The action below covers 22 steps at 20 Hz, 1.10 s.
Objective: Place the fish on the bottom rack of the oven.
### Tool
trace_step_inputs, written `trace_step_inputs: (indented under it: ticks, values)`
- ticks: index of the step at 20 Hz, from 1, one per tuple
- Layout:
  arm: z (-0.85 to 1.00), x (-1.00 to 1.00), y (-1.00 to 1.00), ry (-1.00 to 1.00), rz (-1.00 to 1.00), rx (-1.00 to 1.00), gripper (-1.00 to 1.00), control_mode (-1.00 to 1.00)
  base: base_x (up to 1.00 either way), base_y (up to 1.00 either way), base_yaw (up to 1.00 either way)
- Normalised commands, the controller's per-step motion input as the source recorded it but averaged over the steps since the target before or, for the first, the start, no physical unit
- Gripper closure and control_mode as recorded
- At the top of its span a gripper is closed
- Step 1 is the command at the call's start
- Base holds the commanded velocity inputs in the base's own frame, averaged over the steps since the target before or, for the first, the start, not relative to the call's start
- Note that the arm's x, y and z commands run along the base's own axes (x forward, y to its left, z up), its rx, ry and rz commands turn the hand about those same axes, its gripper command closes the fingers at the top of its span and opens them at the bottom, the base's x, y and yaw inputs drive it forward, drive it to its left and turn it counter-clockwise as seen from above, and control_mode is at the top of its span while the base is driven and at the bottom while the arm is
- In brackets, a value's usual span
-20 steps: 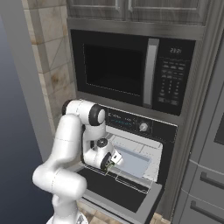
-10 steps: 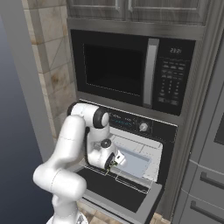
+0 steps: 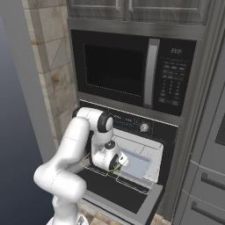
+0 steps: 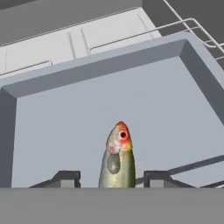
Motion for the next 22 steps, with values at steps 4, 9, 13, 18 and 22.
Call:
trace_step_inputs:
  ticks: [4, 9, 13, 18, 22]
  values:
    - [-0.21, 0.27, -0.2, 0.01, 0.0, 0.04, -1.0, -1.0, 0.0, 0.0, 0.0]
    - [-0.15, 0.13, -0.07, 0.0, 0.0, 0.01, -1.0, -1.0, 0.0, 0.0, 0.0]
    - [0.0, -0.04, 0.13, 0.0, 0.0, -0.01, -1.0, -1.0, 0.0, 0.0, 0.0]
    - [0.24, -0.22, 0.28, -0.03, 0.0, -0.06, -1.0, -1.0, 0.0, 0.0, 0.0]
    - [0.07, -0.22, 0.41, -0.01, 0.0, -0.13, -1.0, -1.0, 0.0, 0.0, 0.0]
